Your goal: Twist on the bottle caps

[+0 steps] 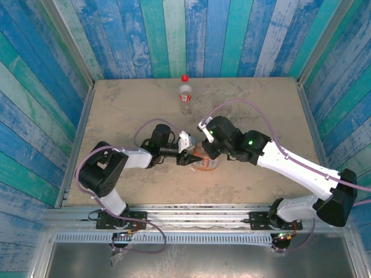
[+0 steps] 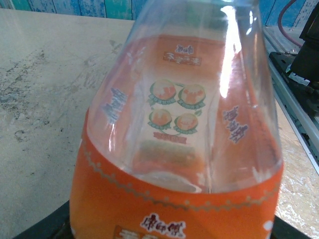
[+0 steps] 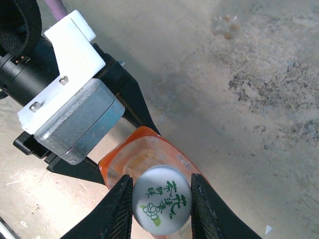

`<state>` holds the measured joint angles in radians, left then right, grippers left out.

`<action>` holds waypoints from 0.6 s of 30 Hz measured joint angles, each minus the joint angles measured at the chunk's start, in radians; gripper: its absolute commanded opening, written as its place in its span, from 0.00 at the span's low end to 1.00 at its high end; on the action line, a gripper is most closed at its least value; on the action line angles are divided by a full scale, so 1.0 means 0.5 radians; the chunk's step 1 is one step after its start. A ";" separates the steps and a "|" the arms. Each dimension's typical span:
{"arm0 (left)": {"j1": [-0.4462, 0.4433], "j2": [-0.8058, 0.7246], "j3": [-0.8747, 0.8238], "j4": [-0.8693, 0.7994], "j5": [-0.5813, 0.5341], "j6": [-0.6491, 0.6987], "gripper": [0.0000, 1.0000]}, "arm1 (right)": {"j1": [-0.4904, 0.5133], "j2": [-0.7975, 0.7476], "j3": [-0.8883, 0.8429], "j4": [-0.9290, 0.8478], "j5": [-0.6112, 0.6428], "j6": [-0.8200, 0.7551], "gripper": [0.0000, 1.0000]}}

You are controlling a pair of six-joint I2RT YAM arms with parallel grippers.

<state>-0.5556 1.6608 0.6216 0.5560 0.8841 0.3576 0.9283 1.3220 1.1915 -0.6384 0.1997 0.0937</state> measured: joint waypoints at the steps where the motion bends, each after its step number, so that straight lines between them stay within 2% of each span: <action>1: 0.001 0.000 0.000 0.001 0.000 -0.002 0.59 | 0.001 0.000 -0.002 0.005 0.003 -0.018 0.28; 7: 0.005 0.000 0.000 0.005 -0.002 -0.028 0.59 | 0.002 0.002 -0.013 0.040 0.014 -0.068 0.29; 13: 0.004 0.000 -0.002 0.008 -0.008 -0.027 0.60 | 0.005 0.003 -0.012 0.024 0.018 -0.082 0.38; 18: 0.004 0.000 -0.002 0.005 -0.008 -0.005 0.60 | 0.014 0.042 -0.012 -0.047 0.021 -0.090 0.40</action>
<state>-0.5537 1.6608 0.6205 0.5587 0.8803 0.3550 0.9352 1.3430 1.1854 -0.6621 0.2104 0.0486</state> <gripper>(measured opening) 0.596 0.397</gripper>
